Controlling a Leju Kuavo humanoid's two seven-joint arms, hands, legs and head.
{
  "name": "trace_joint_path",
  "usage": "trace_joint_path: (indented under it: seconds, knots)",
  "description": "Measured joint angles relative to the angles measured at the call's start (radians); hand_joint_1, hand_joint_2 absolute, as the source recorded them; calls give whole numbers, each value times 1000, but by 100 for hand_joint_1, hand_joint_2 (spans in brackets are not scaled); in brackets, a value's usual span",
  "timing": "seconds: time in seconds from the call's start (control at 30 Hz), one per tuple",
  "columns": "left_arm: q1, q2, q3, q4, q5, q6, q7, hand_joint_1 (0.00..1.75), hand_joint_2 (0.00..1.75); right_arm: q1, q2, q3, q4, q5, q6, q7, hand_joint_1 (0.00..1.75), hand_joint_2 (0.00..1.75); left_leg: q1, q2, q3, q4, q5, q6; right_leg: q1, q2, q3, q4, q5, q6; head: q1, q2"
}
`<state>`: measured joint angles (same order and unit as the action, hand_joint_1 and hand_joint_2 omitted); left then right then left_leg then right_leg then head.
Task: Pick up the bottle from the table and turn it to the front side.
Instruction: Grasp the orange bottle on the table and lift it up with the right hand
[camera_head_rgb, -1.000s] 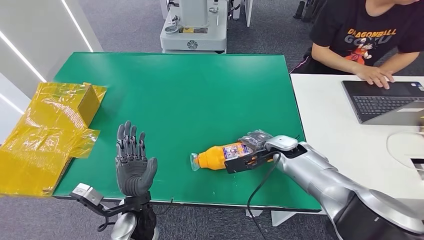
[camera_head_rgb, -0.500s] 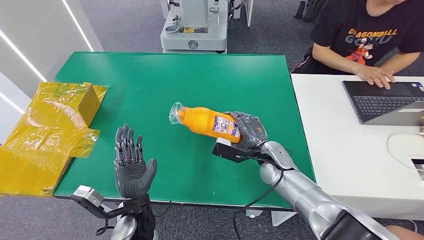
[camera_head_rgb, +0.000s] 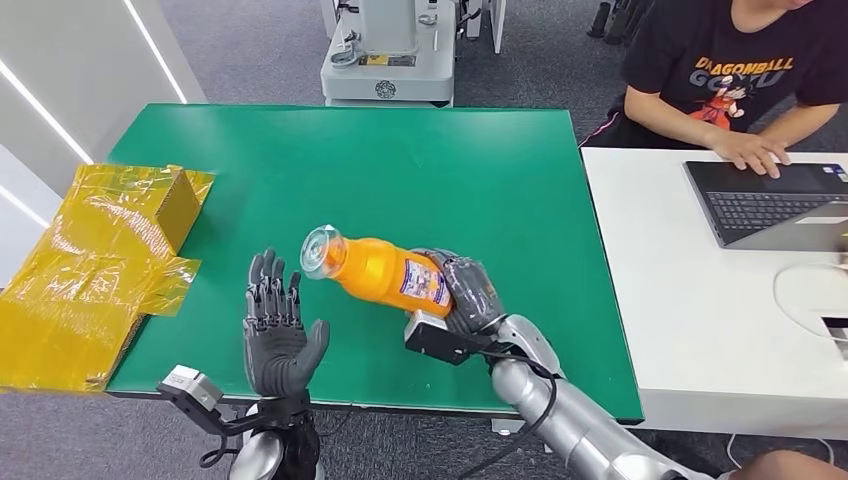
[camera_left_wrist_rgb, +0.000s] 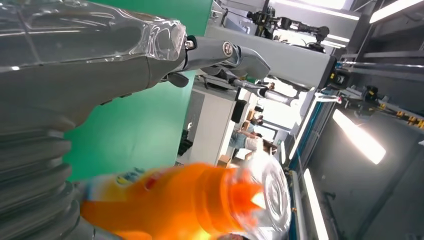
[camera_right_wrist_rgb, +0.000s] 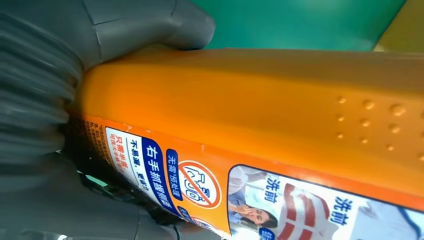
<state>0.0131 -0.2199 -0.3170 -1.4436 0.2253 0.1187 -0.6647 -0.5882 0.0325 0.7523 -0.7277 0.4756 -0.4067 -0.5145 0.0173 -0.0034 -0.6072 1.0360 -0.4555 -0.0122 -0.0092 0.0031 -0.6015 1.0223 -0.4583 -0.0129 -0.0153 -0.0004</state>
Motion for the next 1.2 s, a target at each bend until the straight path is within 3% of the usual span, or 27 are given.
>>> trace_joint_path:
  seconds: [0.17, 0.3, 0.83, 0.87, 0.97, 1.0, 1.2]
  knots:
    - [-15, 6, -23, 5, -30, -12, 21, 0, 175, 15, 5, 6, -7, 31, 134, -6, 175, 175, 0, 0, 0, 0, 0, 0, 0, 0, 0, 0, 0, 0, 0, 0]
    - [-28, 7, -27, 11, -37, -15, 31, 0, 175, 21, 9, 10, -7, 48, 184, -34, 175, 175, 0, 0, 0, 0, 0, 0, 0, 0, 0, 0, 0, 0, 0, 0]
    - [-43, 10, -27, 42, -14, -34, 39, 0, 175, 25, 21, 21, -3, 82, 226, -106, 175, 175, 0, 0, 0, 0, 0, 0, 0, 0, 0, 0, 0, 0, 0, 0]
    - [-45, 10, -27, 46, -11, -37, 38, 15, 175, 25, 21, 21, -2, 83, 227, -112, 175, 175, 0, 0, 0, 0, 0, 0, 0, 0, 0, 0, 0, 0, 0, 0]
    - [-54, 10, -27, 56, -10, -45, 38, 146, 175, 25, 23, 21, -1, 83, 232, -116, 175, 175, 0, 0, 0, 0, 0, 0, 0, 0, 0, 0, 0, 0, 0, 0]
    - [-56, 10, -27, 57, -12, -47, 38, 175, 175, 24, 24, 21, 0, 83, 236, -116, 175, 175, 0, 0, 0, 0, 0, 0, 0, 0, 0, 0, 0, 0, 0, 0]
    - [-62, 10, -27, 62, -48, -48, 37, 175, 175, 17, 36, 16, 14, 83, 248, -117, 175, 175, 0, 0, 0, 0, 0, 0, 0, 0, 0, 0, 0, 0, 0, 0]
